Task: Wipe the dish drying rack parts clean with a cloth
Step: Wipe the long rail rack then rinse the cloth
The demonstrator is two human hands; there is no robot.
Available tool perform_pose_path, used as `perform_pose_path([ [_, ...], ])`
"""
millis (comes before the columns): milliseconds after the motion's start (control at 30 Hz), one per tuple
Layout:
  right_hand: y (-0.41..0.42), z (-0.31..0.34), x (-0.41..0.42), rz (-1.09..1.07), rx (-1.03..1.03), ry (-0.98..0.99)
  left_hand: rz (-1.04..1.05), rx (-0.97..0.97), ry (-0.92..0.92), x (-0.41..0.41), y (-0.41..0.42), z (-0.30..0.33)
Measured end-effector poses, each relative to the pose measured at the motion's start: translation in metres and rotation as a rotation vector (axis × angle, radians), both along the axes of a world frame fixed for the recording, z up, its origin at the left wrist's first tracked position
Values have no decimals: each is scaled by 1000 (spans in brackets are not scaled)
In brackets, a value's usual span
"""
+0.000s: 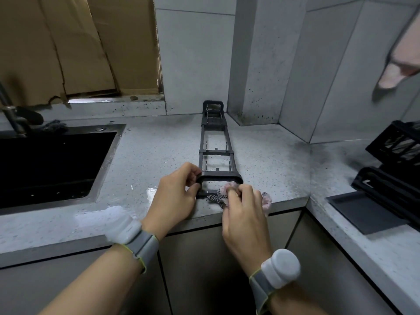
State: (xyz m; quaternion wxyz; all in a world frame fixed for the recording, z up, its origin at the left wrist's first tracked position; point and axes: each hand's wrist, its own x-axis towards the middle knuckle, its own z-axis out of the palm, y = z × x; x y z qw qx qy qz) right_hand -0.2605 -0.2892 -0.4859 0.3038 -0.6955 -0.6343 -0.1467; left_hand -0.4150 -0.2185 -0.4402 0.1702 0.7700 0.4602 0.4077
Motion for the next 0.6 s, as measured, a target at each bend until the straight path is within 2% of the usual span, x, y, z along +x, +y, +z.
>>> perform_pose_path([
  [133,10,10,-22,-59,-1,-41,-8,-52,-2,-1,5,3],
  [300,17,8,-42,119,11,-7,-29,-95,3,-6,9,10],
  [400,13,14,-27,178,-29,-70,-55,-101,61,-6,11,14],
  [500,9,21,-12,111,-60,-151,-41,-66,123,-4,10,16],
  [600,11,20,-16,23,-56,-156,-27,-78,78,-4,9,14],
])
